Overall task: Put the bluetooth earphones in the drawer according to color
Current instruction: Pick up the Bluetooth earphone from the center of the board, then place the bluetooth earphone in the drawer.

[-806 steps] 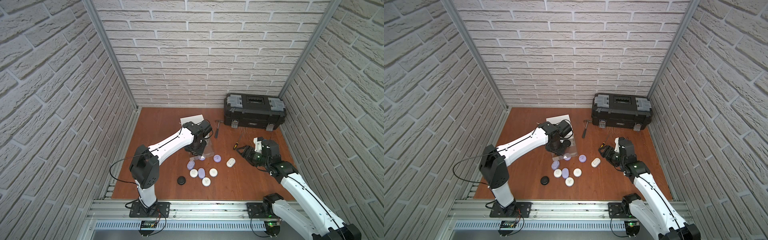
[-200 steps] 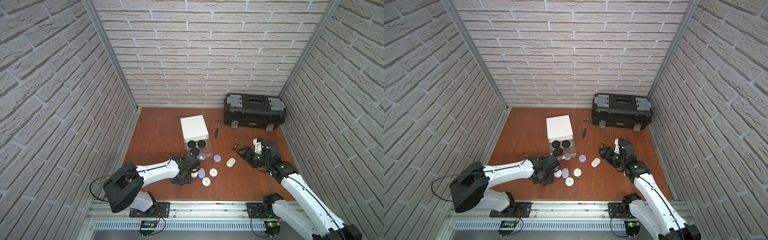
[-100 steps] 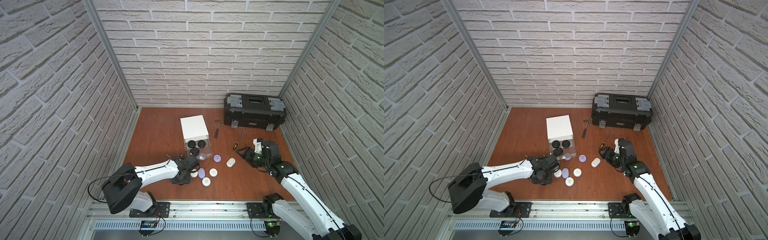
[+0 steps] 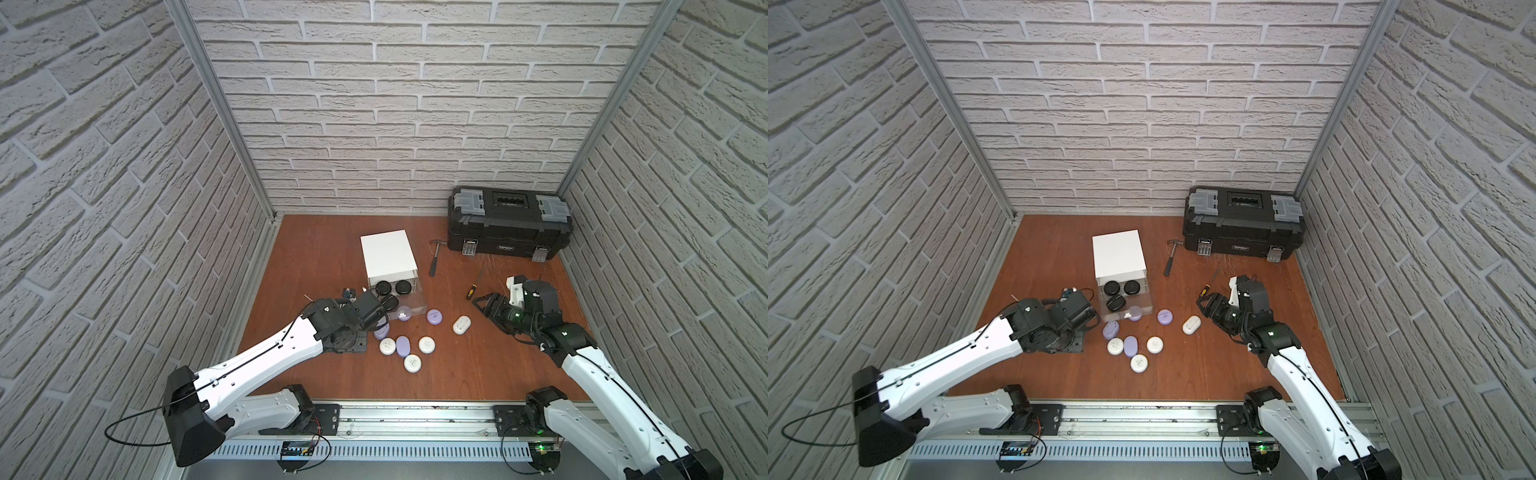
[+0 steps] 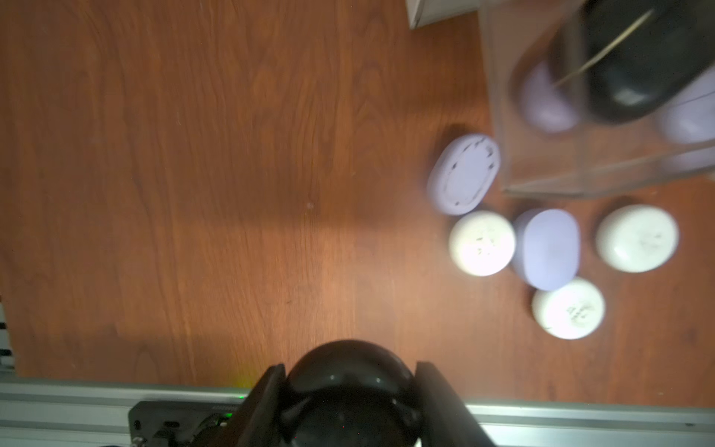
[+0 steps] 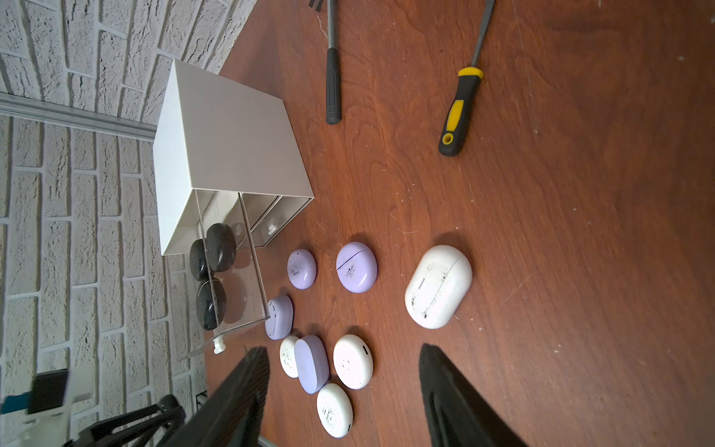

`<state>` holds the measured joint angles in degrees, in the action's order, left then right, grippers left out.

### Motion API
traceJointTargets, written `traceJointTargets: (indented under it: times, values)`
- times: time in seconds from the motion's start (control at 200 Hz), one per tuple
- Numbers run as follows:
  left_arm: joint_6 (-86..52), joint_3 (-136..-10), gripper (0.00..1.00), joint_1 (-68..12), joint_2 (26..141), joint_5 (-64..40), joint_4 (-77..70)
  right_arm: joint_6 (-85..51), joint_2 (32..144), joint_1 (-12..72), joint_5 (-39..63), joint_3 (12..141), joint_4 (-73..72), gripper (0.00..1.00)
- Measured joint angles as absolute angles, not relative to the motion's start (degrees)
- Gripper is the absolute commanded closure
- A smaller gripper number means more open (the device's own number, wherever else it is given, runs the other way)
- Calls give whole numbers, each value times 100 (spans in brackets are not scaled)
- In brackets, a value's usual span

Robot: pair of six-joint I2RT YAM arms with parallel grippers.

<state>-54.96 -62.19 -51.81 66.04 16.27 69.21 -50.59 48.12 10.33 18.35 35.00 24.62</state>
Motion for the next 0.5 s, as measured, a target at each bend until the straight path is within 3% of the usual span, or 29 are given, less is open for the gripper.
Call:
traceJointTargets:
  times: [0.25,0.5]
  values:
    - [-4329,-8705,57,-4980,7822,1767,7037,-5061,4812,1031,1846,3446,2416,34]
    - [-3542,-9935,57,-4950,9100,1487,6871,-5059,4810,1028,1852,3404,2421,34]
